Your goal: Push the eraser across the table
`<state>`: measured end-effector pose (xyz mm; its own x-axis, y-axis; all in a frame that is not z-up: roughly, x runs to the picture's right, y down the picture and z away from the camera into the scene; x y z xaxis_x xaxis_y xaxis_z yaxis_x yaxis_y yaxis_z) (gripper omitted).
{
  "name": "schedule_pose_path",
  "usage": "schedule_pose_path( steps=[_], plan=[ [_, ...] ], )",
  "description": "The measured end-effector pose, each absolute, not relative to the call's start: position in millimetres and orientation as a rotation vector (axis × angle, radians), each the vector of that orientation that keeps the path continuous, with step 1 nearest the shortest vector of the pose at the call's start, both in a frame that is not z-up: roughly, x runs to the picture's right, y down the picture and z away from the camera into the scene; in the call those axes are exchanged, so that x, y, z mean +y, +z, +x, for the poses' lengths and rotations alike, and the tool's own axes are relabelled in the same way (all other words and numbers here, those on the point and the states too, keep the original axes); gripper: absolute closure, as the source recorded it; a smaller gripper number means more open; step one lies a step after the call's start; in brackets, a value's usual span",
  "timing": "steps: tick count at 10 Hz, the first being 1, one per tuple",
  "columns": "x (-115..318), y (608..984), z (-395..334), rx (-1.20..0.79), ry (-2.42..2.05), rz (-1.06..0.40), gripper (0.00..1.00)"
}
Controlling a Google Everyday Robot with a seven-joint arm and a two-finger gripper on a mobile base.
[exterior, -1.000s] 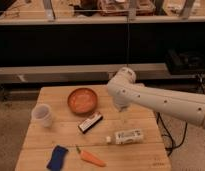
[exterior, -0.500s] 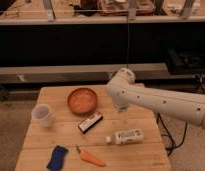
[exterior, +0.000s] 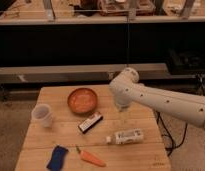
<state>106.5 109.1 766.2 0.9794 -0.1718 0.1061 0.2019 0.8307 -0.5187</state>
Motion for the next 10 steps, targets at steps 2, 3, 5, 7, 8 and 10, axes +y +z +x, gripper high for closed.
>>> schedule_pose_path(
  steps=[2, 3, 5, 7, 8, 10],
  plan=[
    [111, 772, 97, -0.085, -0.221, -0.566, 0.2],
    [112, 774, 94, -0.092, -0.233, -0.569, 0.2],
    [112, 779, 85, -0.109, -0.256, -0.565, 0.2],
    [110, 784, 75, -0.139, -0.274, -0.555, 0.2],
    [108, 785, 69, -0.164, -0.278, -0.551, 0.2],
    [105, 787, 68, -0.208, -0.27, -0.55, 0.2]
  ],
)
